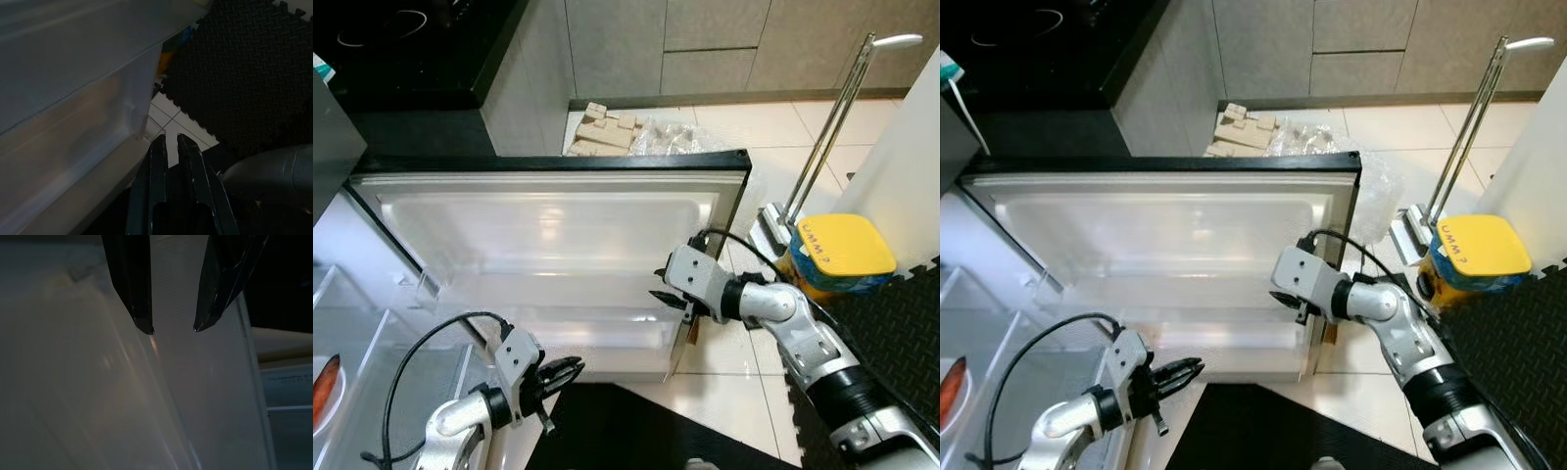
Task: Restocking fridge
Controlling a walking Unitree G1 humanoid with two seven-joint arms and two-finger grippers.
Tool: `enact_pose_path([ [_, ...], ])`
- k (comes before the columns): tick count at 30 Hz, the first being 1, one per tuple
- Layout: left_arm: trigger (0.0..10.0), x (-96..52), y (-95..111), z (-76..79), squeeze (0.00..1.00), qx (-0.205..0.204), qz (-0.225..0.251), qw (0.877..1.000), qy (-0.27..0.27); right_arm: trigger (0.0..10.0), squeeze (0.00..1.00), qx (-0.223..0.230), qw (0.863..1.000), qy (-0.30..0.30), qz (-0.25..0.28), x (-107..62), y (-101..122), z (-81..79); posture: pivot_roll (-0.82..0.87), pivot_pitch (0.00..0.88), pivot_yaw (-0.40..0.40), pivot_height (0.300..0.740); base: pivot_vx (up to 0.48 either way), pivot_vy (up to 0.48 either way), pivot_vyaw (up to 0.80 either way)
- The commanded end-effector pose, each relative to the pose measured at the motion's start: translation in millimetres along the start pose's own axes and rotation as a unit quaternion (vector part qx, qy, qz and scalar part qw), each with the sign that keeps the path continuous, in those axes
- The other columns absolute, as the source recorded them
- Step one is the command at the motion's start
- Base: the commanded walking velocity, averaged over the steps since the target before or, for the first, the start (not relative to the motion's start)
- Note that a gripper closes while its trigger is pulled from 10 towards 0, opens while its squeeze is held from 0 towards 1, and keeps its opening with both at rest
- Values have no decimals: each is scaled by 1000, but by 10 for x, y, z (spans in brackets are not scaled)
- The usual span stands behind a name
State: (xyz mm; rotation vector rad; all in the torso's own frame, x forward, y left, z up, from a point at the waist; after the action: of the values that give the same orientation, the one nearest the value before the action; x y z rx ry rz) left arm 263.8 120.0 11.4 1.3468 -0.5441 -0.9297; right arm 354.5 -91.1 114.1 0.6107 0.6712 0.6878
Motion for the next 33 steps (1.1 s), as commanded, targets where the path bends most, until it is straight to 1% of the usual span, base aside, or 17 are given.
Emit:
enact_pose_path([
  [1,10000,-7,-86,26,0,-4,-7,1000,-4,10000,0,6,1000,31,-5,42,-61,-200,-145,154,64,721,0,0,0],
  [5,10000,-28,-109,-13,0,-1,-8,1000,-3,10000,0,6,1000,28,-3,48,-62,-197,-145,154,64,721,0,0,0],
  [9,10000,-143,-164,-93,0,-5,-18,1000,2,10000,0,43,998,30,31,55,75,-168,-149,155,68,721,0,0,0],
  [13,10000,-204,-204,-122,0,-7,-24,1000,4,10000,0,73,994,55,62,52,190,-233,-150,156,69,721,0,0,0],
  [15,10000,-219,-217,-129,0,-7,-27,1000,4,10000,0,107,987,83,91,28,327,-304,-150,156,69,721,0,0,0],
  [18,10000,-223,-222,-132,0,-6,-27,1000,4,10000,0,119,982,99,108,9,414,-340,-150,158,69,721,0,0,0],
  [19,10000,-219,-230,-130,0,-6,-28,1000,3,10000,0,133,976,114,130,-22,530,-350,-150,159,69,721,0,0,0],
  [20,10000,-214,-240,-128,0,-6,-30,1000,3,10000,0,148,969,125,153,-54,649,-346,-151,160,70,721,0,0,0],
  [21,10000,-214,-240,-128,0,-6,-30,1000,3,10000,0,148,969,125,153,-54,649,-346,-151,160,70,721,0,0,0],
  [23,10000,-197,-272,-114,0,-5,-38,999,2,10000,0,172,953,144,204,-133,907,-303,-152,162,71,721,0,0,0],
  [24,10000,-197,-272,-114,0,-5,-38,999,2,10000,0,172,953,144,204,-133,907,-303,-152,162,71,721,0,0,0],
  [26,10000,-180,-296,-104,0,-6,-42,999,1,10000,0,181,934,137,274,-244,1241,-118,-152,163,71,721,0,0,0],
  [28,10000,-180,-296,-104,0,-6,-42,999,1,10000,0,181,934,137,274,-244,1241,-118,-152,163,71,721,0,0,0],
  [29,10000,-176,-300,-103,0,-6,-42,999,0,10000,0,184,928,133,297,-287,1343,-53,-151,164,72,721,0,0,0],
  [31,10000,-149,-302,-116,0,-9,-34,999,13,10000,0,183,887,16,423,-586,1834,674,-156,163,73,721,0,0,0],
  [32,10000,-149,-302,-116,0,-9,-34,999,13,10000,0,183,887,16,423,-586,1834,674,-156,163,73,721,0,0,0],
  [33,10000,-139,-296,-122,0,-14,-28,999,18,10000,0,185,866,-29,463,-745,1972,939,-156,162,72,721,0,0,0],
])
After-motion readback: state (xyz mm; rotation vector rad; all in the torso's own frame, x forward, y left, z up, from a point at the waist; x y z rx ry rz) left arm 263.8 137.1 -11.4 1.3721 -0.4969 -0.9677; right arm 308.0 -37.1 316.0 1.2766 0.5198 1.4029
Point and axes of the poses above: a point about 5 cm out from each wrist's last joint towards the gripper, its own x axis pointing out of the wrist towards the gripper, its own y axis along the axis of the wrist's last joint, z = x × y, the point moved 6 cm from there along x, pointing out of the wrist towards the gripper, and after that the axes turned 8 degrees about -x, right-handed, at the moved point
